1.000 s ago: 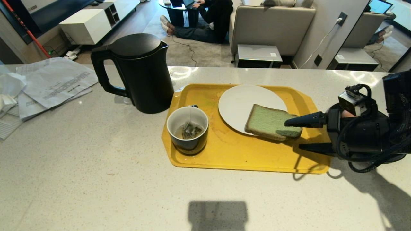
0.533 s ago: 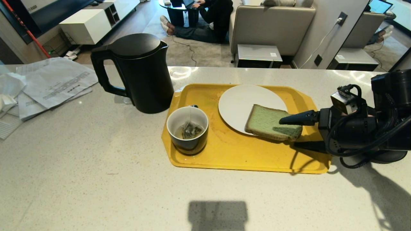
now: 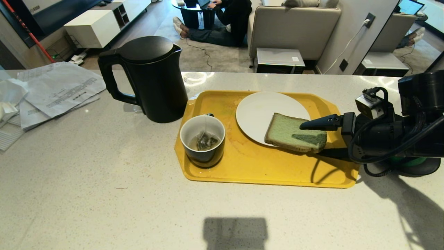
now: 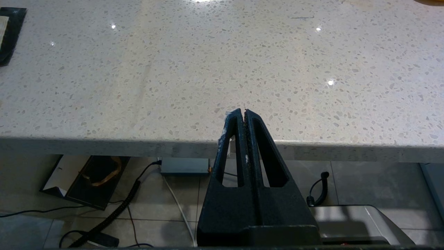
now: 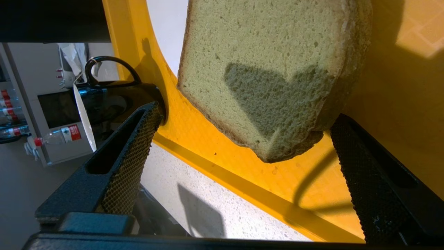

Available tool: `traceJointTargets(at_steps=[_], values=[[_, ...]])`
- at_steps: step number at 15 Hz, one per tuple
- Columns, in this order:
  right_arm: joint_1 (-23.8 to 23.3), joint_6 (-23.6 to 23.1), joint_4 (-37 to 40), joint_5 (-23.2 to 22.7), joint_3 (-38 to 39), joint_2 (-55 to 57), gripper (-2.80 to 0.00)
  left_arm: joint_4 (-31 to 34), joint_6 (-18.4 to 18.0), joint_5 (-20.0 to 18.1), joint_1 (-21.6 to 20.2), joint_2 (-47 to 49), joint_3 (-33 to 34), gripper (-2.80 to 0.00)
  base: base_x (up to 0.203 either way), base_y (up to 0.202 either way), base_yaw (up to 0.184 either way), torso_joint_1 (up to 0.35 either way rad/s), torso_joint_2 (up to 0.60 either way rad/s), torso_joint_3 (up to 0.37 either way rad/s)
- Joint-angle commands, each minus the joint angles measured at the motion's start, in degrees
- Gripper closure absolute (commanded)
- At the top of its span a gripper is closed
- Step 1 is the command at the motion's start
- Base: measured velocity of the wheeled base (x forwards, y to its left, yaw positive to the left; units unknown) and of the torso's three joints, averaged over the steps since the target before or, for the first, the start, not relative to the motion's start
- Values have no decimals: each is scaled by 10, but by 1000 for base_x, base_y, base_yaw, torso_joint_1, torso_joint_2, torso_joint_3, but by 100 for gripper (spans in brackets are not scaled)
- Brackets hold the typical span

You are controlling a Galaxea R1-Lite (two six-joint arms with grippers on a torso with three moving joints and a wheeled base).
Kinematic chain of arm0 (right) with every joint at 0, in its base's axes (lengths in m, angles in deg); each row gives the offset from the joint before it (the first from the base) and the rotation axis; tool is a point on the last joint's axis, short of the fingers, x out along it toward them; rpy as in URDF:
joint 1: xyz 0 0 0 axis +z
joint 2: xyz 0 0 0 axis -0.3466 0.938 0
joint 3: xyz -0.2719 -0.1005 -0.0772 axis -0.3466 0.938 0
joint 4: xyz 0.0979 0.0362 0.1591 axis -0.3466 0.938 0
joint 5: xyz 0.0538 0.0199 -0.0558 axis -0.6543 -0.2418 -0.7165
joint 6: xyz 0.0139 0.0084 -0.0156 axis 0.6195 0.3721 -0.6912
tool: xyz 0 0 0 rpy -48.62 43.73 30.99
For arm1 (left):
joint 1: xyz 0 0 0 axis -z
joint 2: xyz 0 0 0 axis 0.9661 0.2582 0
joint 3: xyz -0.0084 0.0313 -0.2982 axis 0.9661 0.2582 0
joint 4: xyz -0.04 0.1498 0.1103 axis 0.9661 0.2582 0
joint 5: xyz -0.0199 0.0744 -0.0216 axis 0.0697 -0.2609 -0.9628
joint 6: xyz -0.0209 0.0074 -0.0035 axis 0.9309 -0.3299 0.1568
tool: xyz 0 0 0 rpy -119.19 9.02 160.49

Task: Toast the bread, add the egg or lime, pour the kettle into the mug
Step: Pick up the bread slice

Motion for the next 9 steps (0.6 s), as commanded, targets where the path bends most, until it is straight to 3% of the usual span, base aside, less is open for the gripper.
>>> traceJointTargets(at_steps=[1,9], values=[[0,2,0,-2,-2,5,-280,0,0,0,0,0,0,0,0,0,0,0,0,0],[0,2,1,-2,-19,18,-280,0,0,0,0,0,0,0,0,0,0,0,0,0]])
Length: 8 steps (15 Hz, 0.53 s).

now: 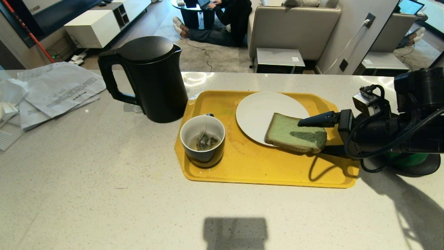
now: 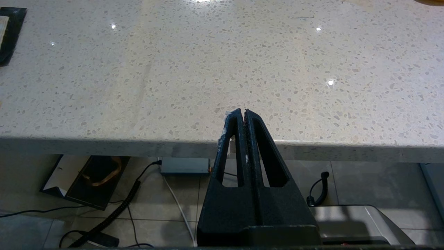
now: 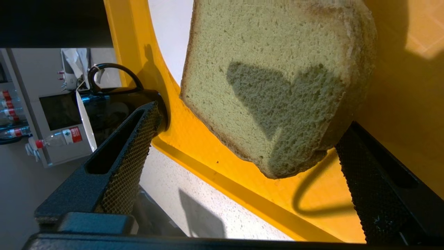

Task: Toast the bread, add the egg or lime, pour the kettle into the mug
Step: Pick up the bread slice

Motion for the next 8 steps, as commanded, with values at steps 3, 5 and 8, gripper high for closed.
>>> traceJointTargets(at_steps=[3,5,8], values=[[0,2,0,-1,3,8,0,0,0,0,0,0,0,0,0,0,0,0,0,0],[0,3,0,-1,4,7,0,0,0,0,0,0,0,0,0,0,0,0,0,0],[0,3,1,-1,5,2,0,0,0,0,0,0,0,0,0,0,0,0,0,0]])
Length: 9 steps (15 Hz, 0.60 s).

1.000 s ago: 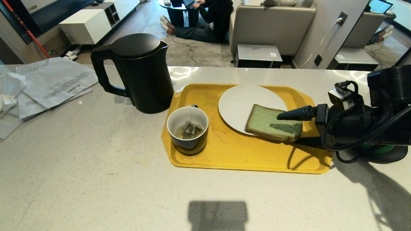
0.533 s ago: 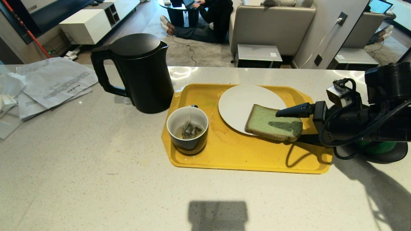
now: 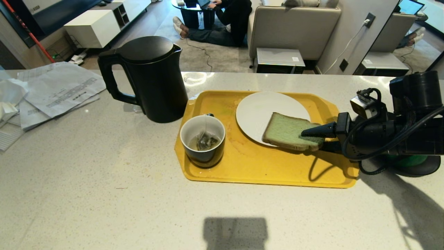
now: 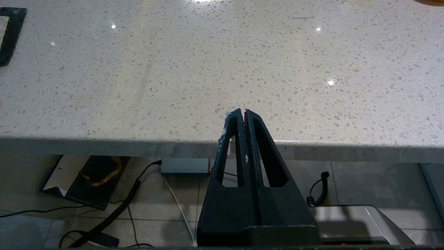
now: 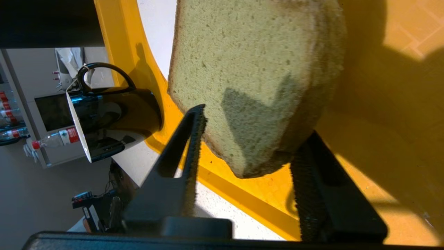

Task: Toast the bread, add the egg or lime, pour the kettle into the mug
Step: Pick up the bread slice

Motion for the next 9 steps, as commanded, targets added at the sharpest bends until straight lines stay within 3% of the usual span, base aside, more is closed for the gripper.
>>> traceJointTargets(at_steps=[1,9], values=[[0,2,0,-1,1,-7,0,0,0,0,0,0,0,0,0,0,0,0,0,0],[0,-6,43,7,-12,-105,0,0,0,0,0,0,0,0,0,0,0,0,0,0]])
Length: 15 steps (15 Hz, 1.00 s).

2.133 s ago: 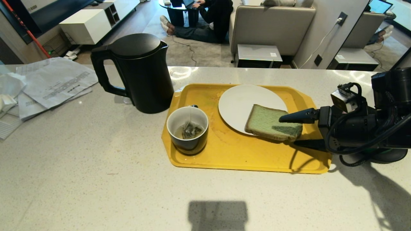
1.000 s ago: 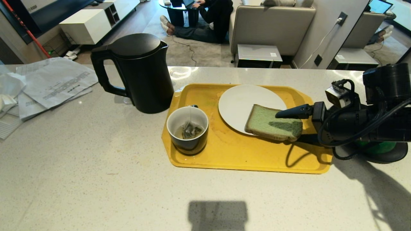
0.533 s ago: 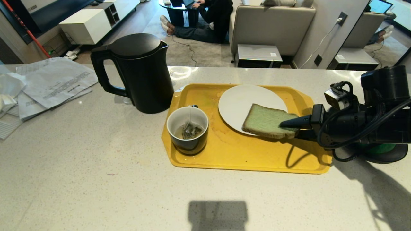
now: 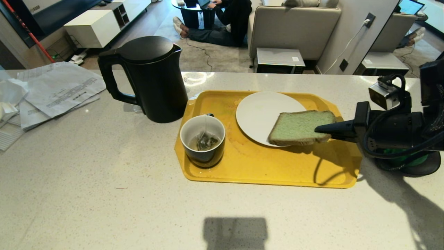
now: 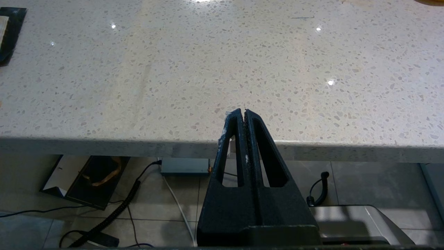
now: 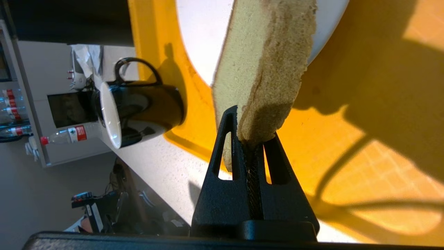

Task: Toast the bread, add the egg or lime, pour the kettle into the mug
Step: Put the bread slices in the toaster

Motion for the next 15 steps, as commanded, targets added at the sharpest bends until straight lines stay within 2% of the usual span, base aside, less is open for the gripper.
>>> traceJointTargets(at_steps=[1,5,8,10,13,15], values=[[0,-7,42,8,-16,-59,0,0,0,0,0,0,0,0,0,0,0,0,0,0],[0,-106,134,66,-54,-156,0,0,0,0,0,0,0,0,0,0,0,0,0,0],[0,-206,245,117,-93,-241,0,0,0,0,0,0,0,0,0,0,0,0,0,0],[0,-294,305,188,-100,-301,0,0,0,0,0,0,0,0,0,0,0,0,0,0],[0,-398,372,314,-100,-380,0,0,0,0,0,0,0,0,0,0,0,0,0,0],[0,-429,411,352,-100,-414,0,0,0,0,0,0,0,0,0,0,0,0,0,0]])
